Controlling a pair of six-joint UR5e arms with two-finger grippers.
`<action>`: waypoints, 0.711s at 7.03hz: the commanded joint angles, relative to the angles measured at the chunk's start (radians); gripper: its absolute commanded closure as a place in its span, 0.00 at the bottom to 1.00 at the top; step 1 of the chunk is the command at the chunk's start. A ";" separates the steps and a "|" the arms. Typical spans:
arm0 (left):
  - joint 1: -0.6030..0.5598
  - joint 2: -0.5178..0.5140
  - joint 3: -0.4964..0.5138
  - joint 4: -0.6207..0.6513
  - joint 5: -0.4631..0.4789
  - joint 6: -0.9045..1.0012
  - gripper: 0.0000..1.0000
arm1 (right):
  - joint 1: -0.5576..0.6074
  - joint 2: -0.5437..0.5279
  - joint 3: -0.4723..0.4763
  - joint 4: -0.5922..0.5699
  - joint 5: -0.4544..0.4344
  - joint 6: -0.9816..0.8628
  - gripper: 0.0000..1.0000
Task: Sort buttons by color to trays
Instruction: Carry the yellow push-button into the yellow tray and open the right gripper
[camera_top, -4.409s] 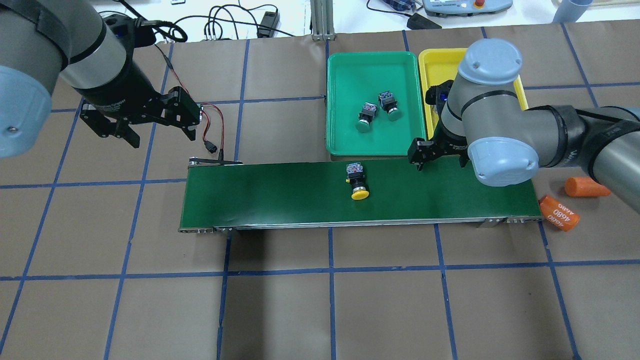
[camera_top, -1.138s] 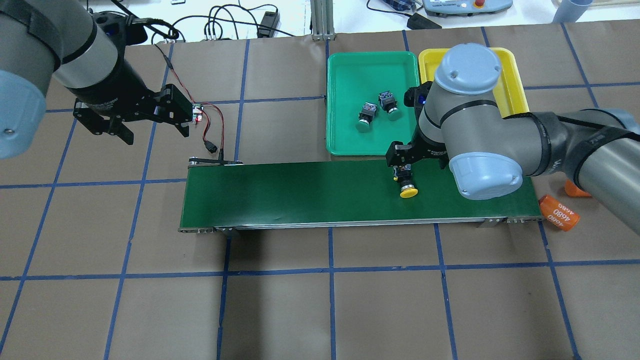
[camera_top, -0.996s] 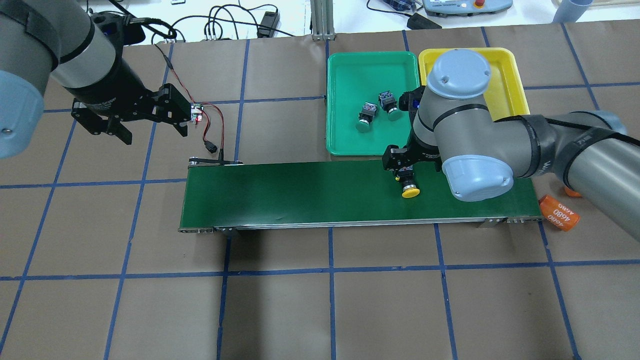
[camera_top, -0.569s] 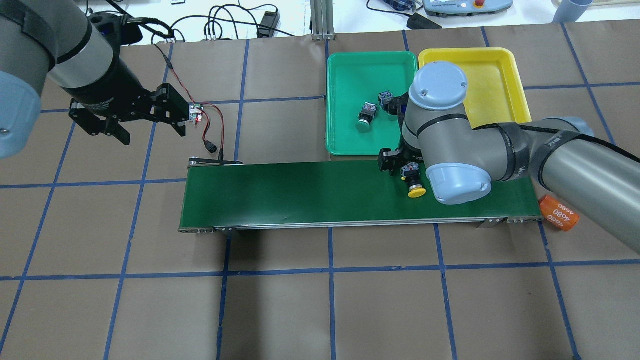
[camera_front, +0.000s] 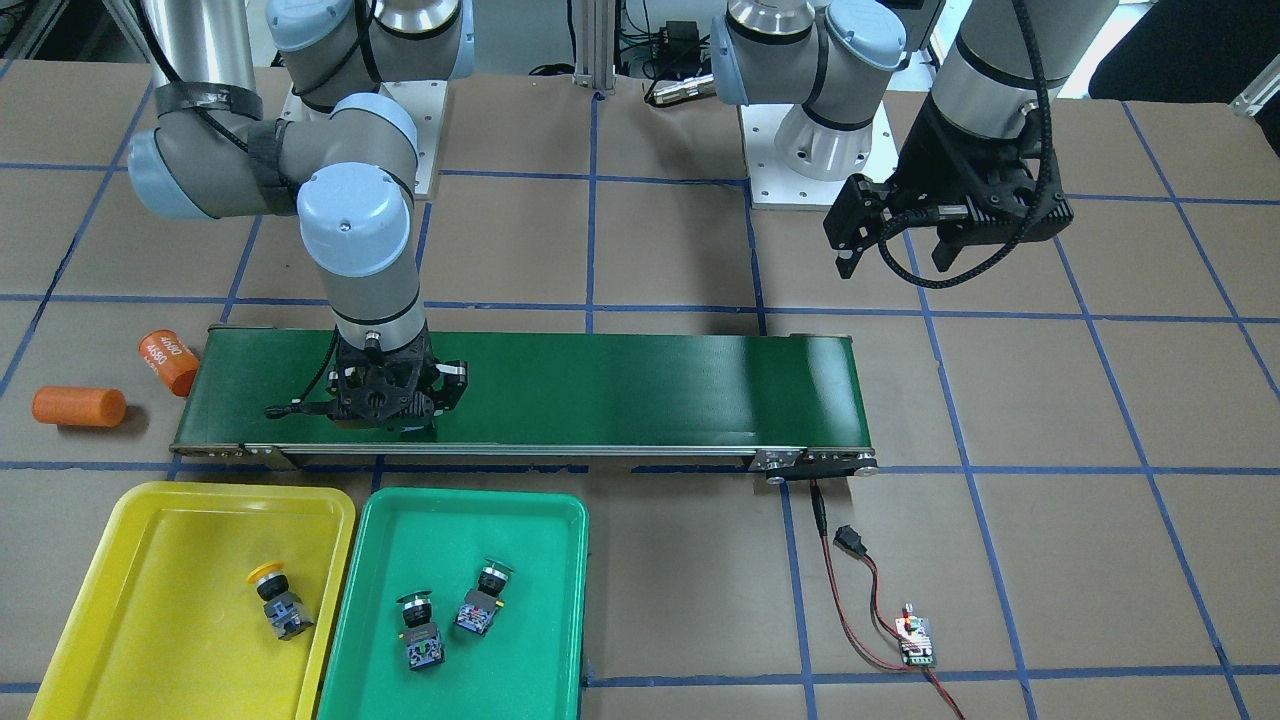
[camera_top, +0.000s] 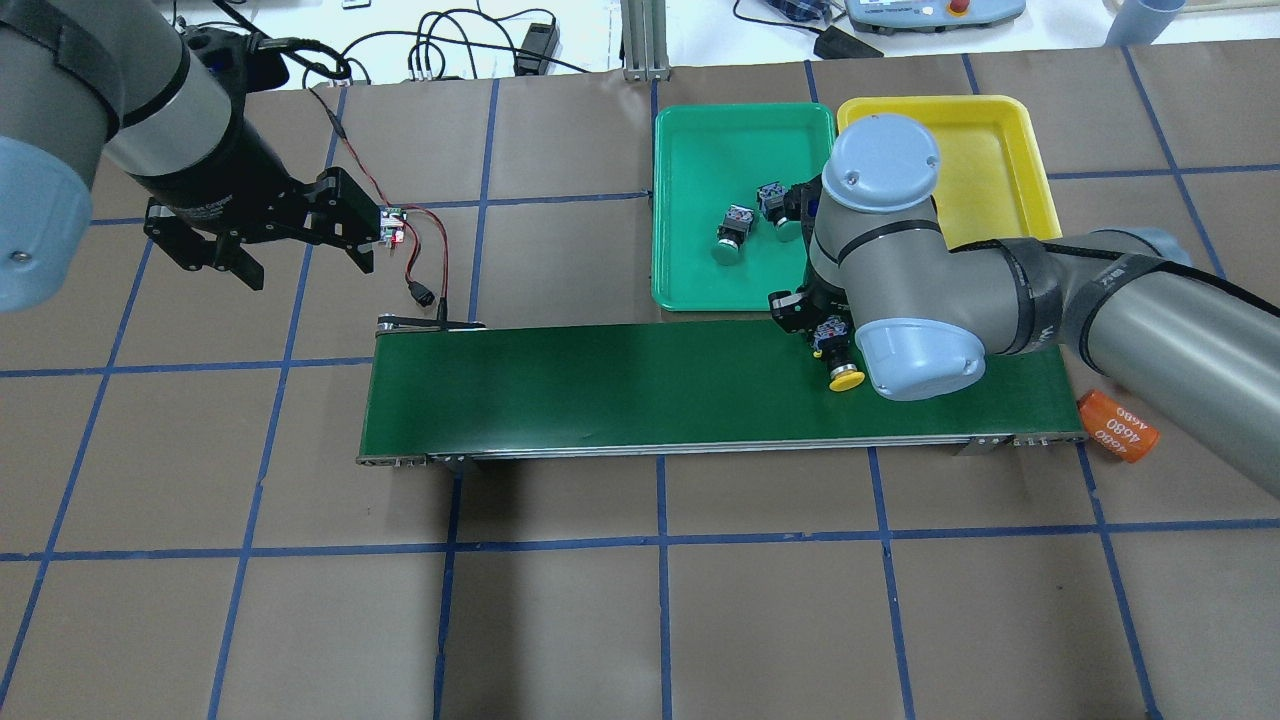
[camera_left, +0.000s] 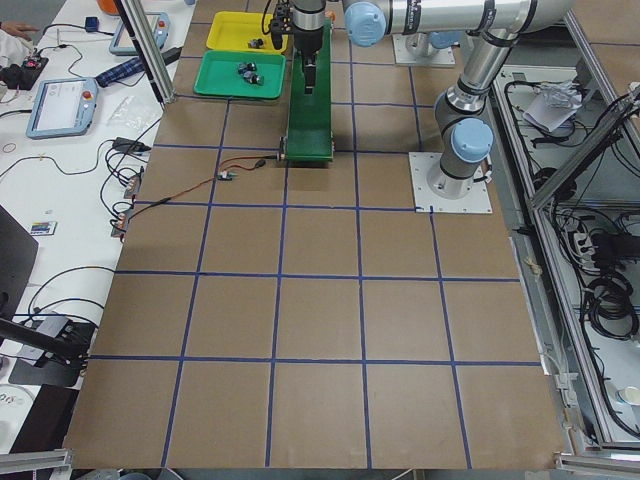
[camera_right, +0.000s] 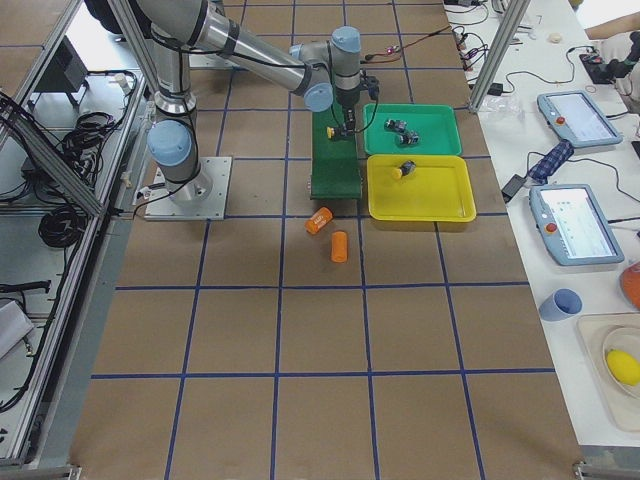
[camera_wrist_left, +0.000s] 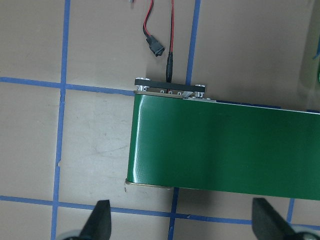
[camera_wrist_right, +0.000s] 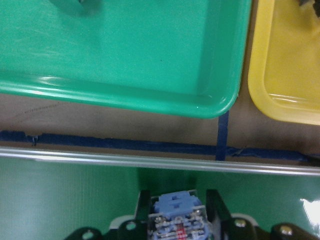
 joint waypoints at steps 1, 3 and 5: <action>0.006 0.001 0.001 0.002 0.001 0.004 0.00 | -0.039 0.007 -0.096 0.000 0.001 -0.032 0.55; 0.010 0.003 0.001 0.000 0.004 0.002 0.00 | -0.147 0.093 -0.249 0.018 0.016 -0.090 0.54; 0.009 -0.005 0.001 0.000 0.006 0.001 0.00 | -0.227 0.215 -0.345 0.010 0.016 -0.211 0.48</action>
